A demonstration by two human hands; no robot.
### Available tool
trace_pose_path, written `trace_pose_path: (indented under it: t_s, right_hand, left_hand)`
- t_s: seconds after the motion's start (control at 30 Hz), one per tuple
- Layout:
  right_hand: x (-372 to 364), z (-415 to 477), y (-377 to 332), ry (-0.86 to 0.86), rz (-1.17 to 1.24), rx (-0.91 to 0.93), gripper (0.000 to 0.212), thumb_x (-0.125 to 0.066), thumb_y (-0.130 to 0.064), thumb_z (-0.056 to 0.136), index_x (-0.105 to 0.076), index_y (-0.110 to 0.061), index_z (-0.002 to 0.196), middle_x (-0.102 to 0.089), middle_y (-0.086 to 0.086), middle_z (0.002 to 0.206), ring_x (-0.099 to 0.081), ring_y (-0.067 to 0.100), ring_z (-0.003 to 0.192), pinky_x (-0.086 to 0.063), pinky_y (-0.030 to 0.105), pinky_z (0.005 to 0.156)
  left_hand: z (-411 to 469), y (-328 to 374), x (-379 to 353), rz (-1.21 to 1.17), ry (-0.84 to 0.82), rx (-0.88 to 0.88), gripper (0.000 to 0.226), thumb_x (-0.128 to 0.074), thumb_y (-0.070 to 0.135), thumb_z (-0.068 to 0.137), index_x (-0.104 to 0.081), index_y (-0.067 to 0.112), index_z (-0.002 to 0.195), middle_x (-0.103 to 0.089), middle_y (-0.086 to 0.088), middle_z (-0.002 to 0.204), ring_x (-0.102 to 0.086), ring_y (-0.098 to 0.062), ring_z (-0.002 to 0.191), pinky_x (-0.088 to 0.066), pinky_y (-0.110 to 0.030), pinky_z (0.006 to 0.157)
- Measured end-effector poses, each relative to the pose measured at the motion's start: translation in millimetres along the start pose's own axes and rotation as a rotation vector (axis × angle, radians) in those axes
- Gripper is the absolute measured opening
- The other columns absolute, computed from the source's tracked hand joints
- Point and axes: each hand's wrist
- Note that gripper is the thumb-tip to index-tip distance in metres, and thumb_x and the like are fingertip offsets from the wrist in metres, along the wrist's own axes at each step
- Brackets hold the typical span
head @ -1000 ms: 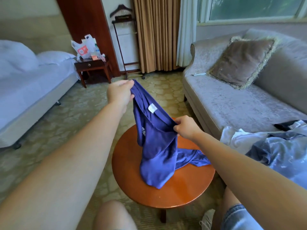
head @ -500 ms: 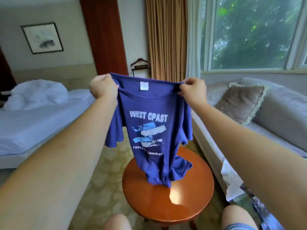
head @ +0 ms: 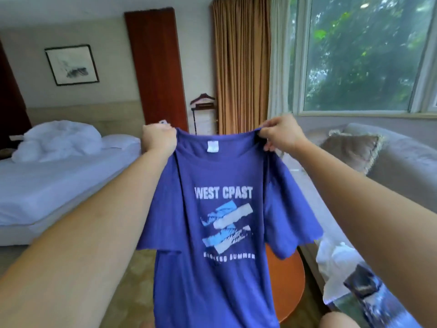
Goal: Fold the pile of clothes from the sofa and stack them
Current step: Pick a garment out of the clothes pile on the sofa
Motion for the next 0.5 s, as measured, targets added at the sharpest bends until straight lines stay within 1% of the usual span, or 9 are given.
trace_pose_path:
  t_s: [0.1,0.2,0.23,0.3,0.37,0.4,0.43,0.47,0.5]
  right_hand:
    - [-17.3,7.6,54.6,-0.199,-0.029,-0.184,0.012,-0.060,0.001,0.086,-0.062,-0.004,0.075,-0.051,0.003,0.040,-0.055,0.011,0.034,-0.046,0.021,0.039]
    - [-39.3,27.5,99.5,-0.257,0.103,-0.367,0.009,-0.064,0.001,0.085,-0.062,-0.003,0.078,-0.052,0.011,0.059,-0.059,0.014,0.041,-0.054,0.021,0.047]
    - [-48.3,38.6,112.3,-0.237,0.130,-0.404,0.011,-0.064,0.001,0.086,-0.061,-0.004,0.076,-0.053,0.011,0.064,-0.060,0.014,0.042,-0.056,0.022,0.049]
    - [-69.1,64.1,132.8,-0.121,0.207,-0.431,0.015,-0.062,0.004,0.086,-0.060,-0.005,0.075,-0.056,0.011,0.068,-0.060,0.013,0.044,-0.054,0.020,0.049]
    - [-91.7,90.7,148.7,0.042,0.298,-0.384,0.012,-0.063,0.006,0.085,-0.064,-0.005,0.089,-0.059,0.010,0.080,-0.061,0.016,0.059,-0.053,0.019,0.055]
    - [-104.3,103.9,160.8,0.077,0.295,-0.353,0.028,-0.066,0.004,0.083,-0.064,-0.006,0.109,-0.060,0.008,0.094,-0.061,0.017,0.074,-0.053,0.022,0.064]
    - [-117.1,111.0,173.9,0.051,0.258,-0.338,0.053,-0.069,0.000,0.081,-0.054,-0.010,0.131,-0.057,0.004,0.109,-0.060,0.016,0.088,-0.050,0.024,0.073]
    - [-131.6,111.0,189.0,-0.012,0.204,-0.349,0.071,-0.070,-0.003,0.080,-0.041,-0.013,0.144,-0.055,0.002,0.120,-0.056,0.015,0.098,-0.047,0.024,0.075]
    - [-146.4,103.3,206.4,-0.078,0.103,-0.358,0.077,-0.071,-0.006,0.080,-0.035,-0.014,0.148,-0.054,0.003,0.127,-0.055,0.016,0.101,-0.046,0.023,0.074]
  left_hand:
    - [10.6,-56.4,-41.4,0.247,-0.110,0.055,0.030,-0.058,0.021,0.088,-0.071,0.006,0.110,-0.067,-0.017,0.116,-0.062,-0.034,0.110,-0.049,-0.033,0.090]
    - [31.8,-103.2,-77.2,0.171,-0.166,0.179,0.011,-0.065,0.014,0.082,-0.074,0.009,0.083,-0.073,-0.013,0.089,-0.070,-0.028,0.089,-0.056,-0.035,0.086]
    - [39.5,-115.0,-88.4,0.079,-0.189,0.234,0.008,-0.066,0.010,0.082,-0.072,0.010,0.076,-0.072,-0.010,0.082,-0.071,-0.026,0.082,-0.057,-0.038,0.085]
    - [54.7,-129.8,-109.5,-0.097,-0.205,0.305,0.004,-0.067,0.005,0.082,-0.071,0.006,0.084,-0.071,-0.007,0.083,-0.070,-0.023,0.078,-0.059,-0.040,0.083]
    - [69.8,-138.7,-133.8,-0.217,-0.166,0.281,0.013,-0.067,0.008,0.082,-0.073,0.009,0.093,-0.072,-0.001,0.082,-0.070,-0.023,0.082,-0.057,-0.040,0.088]
    - [73.7,-144.3,-146.3,-0.215,-0.179,0.237,0.019,-0.067,0.011,0.083,-0.073,0.013,0.101,-0.072,0.003,0.088,-0.069,-0.024,0.090,-0.054,-0.040,0.093]
    - [72.2,-151.2,-158.2,-0.138,-0.223,0.182,0.031,-0.067,0.015,0.084,-0.068,0.016,0.115,-0.069,0.003,0.103,-0.066,-0.024,0.103,-0.050,-0.039,0.097]
    - [66.2,-164.3,-169.9,-0.003,-0.286,0.136,0.046,-0.067,0.018,0.085,-0.058,0.018,0.130,-0.063,0.001,0.121,-0.059,-0.024,0.113,-0.046,-0.039,0.101]
    - [55.9,-181.3,-179.9,0.109,-0.360,0.085,0.057,-0.067,0.020,0.084,-0.049,0.019,0.139,-0.055,-0.001,0.133,-0.054,-0.024,0.120,-0.044,-0.038,0.103]
Point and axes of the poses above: each hand's wrist, its own z-axis towards the middle knuckle, its own x-axis out of the back of the hand, y = z × x
